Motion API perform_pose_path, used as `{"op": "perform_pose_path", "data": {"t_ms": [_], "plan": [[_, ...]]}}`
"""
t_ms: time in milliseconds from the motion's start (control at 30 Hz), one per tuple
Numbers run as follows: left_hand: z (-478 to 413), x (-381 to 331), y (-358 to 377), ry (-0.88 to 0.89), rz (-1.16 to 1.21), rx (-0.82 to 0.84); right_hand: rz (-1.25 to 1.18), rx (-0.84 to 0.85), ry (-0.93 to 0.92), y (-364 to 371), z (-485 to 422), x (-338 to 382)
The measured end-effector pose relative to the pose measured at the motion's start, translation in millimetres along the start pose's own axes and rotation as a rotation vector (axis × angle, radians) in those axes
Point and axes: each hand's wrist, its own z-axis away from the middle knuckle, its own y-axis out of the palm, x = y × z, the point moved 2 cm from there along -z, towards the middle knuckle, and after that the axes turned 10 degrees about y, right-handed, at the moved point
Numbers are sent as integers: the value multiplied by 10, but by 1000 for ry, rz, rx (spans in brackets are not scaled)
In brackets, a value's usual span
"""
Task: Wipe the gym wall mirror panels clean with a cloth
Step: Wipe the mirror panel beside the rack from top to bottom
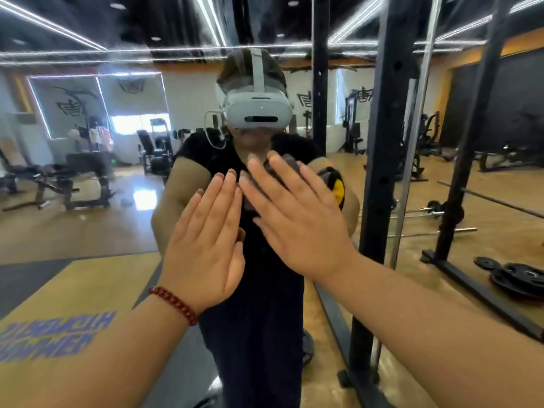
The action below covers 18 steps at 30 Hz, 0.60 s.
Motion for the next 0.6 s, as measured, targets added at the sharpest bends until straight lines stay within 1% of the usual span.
{"op": "perform_pose_path", "data": {"t_ms": [67, 100, 167, 200, 233, 367, 400, 467, 600], "plan": [[83, -11, 12, -15, -1, 15, 28, 55, -151, 126, 469, 116], [120, -24, 21, -14, -8, 28, 33, 71, -192, 152, 655, 143], [163, -46, 36, -17, -23, 49, 24, 78, -224, 138, 729, 144], [169, -59, 40, -22, -24, 55, 24, 73, -211, 104, 647, 118], [172, -74, 43, -28, -17, 59, 26, 54, -165, 49, 520, 75], [188, -155, 83, -71, -38, 81, -28, -54, 267, -89, 110, -309], [196, -195, 99, -86, -40, 84, -49, -71, 326, -96, 160, -355], [203, -296, 151, -96, -28, 91, -52, -53, 353, -50, 454, -325], [377, -598, 275, -35, 42, 161, 11, 140, 255, 72, 1332, -77]]}}
